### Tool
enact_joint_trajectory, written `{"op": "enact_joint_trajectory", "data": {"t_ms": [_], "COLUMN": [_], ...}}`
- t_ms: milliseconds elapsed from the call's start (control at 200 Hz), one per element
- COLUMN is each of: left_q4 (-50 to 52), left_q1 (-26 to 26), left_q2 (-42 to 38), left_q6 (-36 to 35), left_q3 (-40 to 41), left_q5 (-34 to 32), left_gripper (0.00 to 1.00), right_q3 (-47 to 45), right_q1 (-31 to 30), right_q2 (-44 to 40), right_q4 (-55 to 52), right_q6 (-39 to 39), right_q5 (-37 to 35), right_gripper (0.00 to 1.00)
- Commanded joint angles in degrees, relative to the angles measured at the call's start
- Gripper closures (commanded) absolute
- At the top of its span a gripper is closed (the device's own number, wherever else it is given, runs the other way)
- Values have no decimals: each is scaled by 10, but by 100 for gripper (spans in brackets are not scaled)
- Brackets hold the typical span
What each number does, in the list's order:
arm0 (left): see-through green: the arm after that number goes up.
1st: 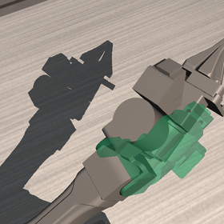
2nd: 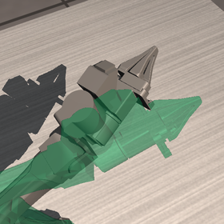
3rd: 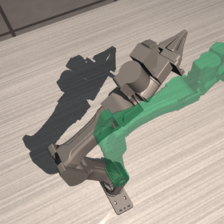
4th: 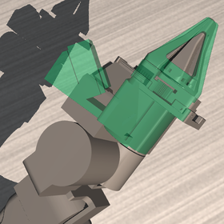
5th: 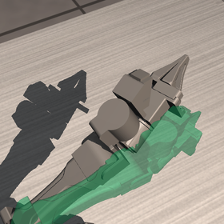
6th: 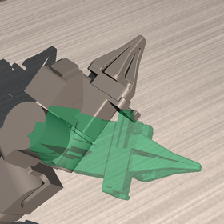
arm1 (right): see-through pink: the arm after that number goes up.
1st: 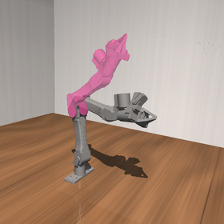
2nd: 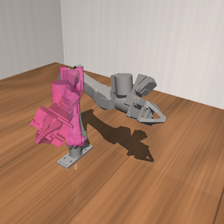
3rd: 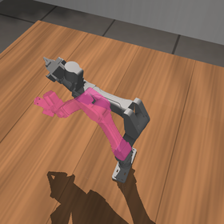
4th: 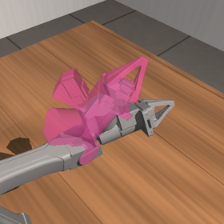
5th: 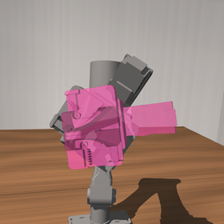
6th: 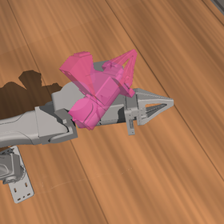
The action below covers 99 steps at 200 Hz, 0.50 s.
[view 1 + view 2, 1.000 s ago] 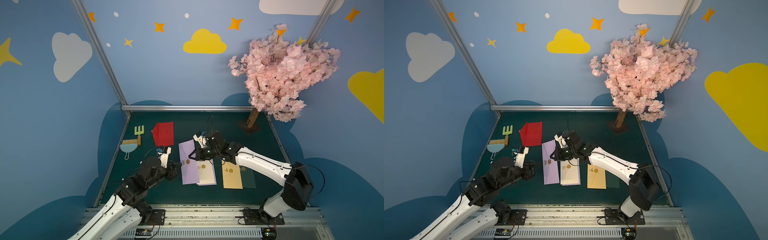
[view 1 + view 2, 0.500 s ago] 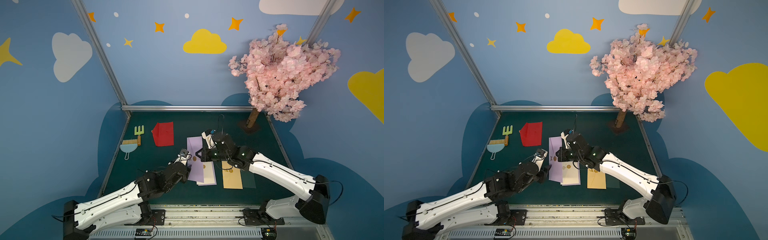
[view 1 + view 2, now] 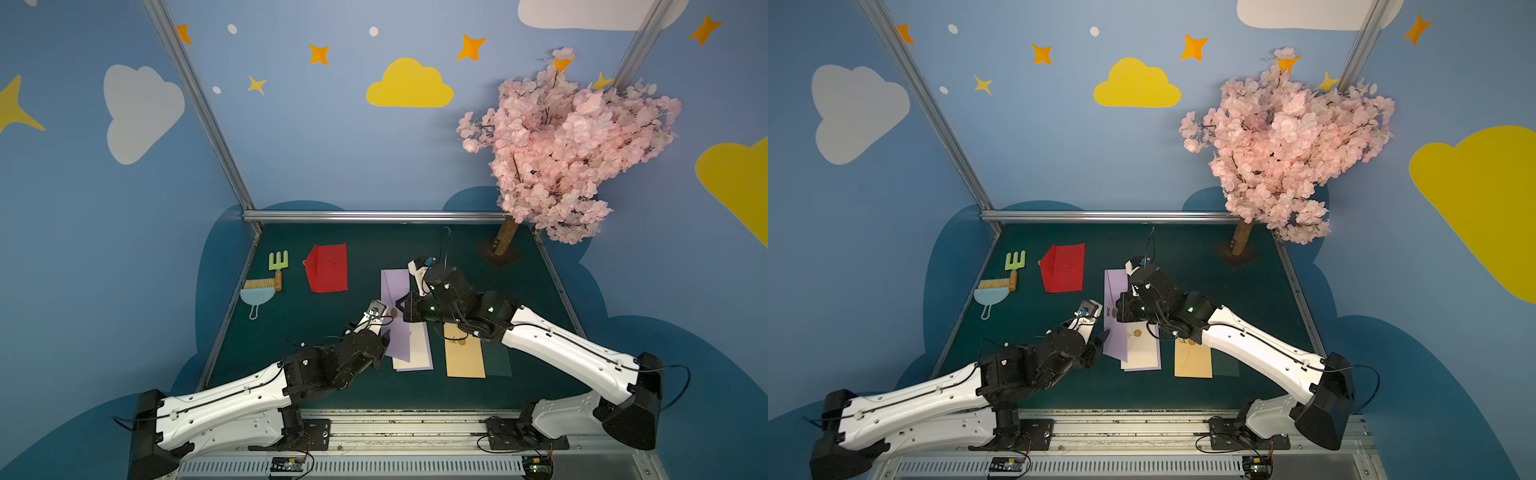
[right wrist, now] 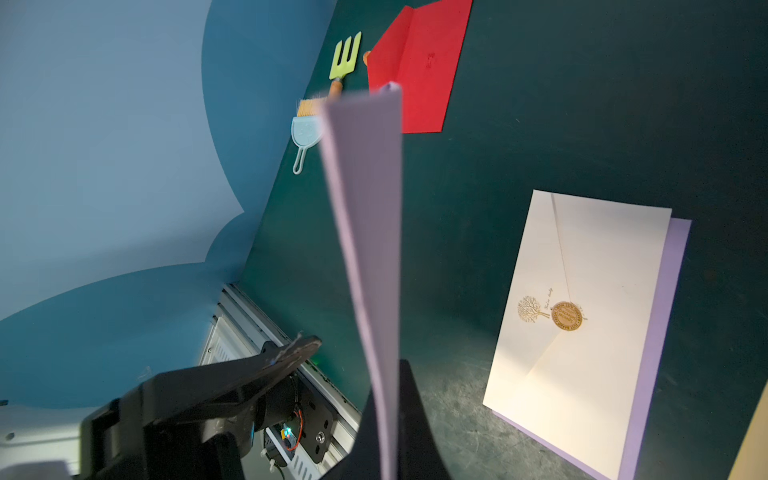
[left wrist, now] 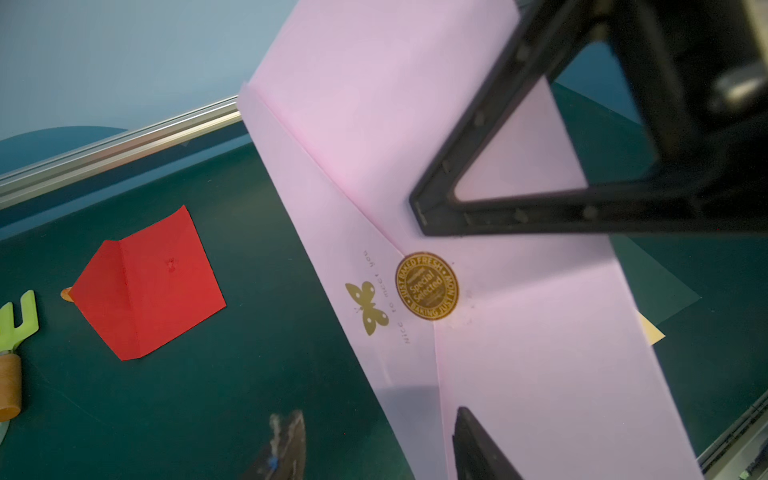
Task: Open the envelope
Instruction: Open the envelope flap on the envelope.
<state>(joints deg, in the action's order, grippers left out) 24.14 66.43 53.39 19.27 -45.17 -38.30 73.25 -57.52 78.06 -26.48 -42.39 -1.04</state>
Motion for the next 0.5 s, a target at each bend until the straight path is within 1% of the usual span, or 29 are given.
{"op": "enact_joint_trajectory", "data": {"t_ms": [0,160,360,491], "left_q4": [-16,-19,-19,0], "left_q1": [2,2,3,3], "left_q2": [0,0,5,15], "left_q6": [-1,4,9,38], "left_q3": [8,13,10,4], "left_q5": [-14,-19,-26,-60], "left_gripper": [41,41,40,40], "right_q3": [27,60,79,88], "right_q1": [-7,-22,-36,-39], "right_q2": [9,26,42,50], "right_q4": [-18,-45,-50,-48], "right_q6": [1,2,5,4], "right_q5": [-31,-62,-82,-84], "right_gripper": [100,100,100,100]}}
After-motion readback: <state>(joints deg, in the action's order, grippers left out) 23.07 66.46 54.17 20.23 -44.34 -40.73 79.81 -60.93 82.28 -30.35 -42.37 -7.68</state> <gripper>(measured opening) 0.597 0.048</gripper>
